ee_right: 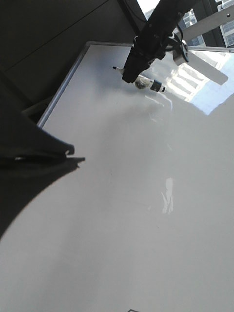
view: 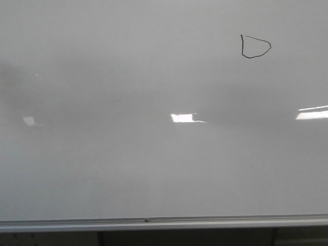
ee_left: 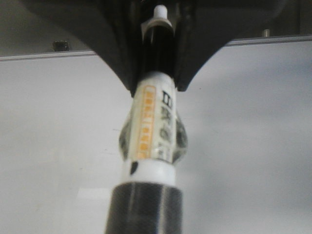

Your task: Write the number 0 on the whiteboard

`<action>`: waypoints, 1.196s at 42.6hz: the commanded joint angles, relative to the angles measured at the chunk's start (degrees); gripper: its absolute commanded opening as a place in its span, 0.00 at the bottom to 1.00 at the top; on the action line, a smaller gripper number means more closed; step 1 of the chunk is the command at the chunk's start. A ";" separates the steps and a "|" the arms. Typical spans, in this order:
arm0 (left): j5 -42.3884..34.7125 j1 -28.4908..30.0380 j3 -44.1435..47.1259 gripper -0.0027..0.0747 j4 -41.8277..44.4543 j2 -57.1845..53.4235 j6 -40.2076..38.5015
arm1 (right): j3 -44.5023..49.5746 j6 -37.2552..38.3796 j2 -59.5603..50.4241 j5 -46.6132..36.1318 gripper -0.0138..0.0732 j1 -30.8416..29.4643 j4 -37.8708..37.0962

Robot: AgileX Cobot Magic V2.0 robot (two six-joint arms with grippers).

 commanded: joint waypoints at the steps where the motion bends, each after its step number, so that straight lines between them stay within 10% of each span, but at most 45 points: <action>1: -3.63 0.07 -2.77 0.01 -0.96 1.31 -0.52 | -1.37 -0.37 0.00 -0.69 0.08 -0.32 1.37; 22: -9.01 0.07 -3.77 0.06 -0.67 5.30 -0.63 | -1.37 -0.37 0.00 -0.28 0.08 -0.32 1.37; 42: -10.37 0.07 -3.77 0.87 0.98 5.30 -0.63 | -1.37 -0.37 0.00 -0.16 0.08 -0.32 1.37; 51: -7.02 0.07 -4.54 0.91 1.84 4.13 -0.63 | -1.37 -0.37 0.00 -0.11 0.08 -0.32 1.37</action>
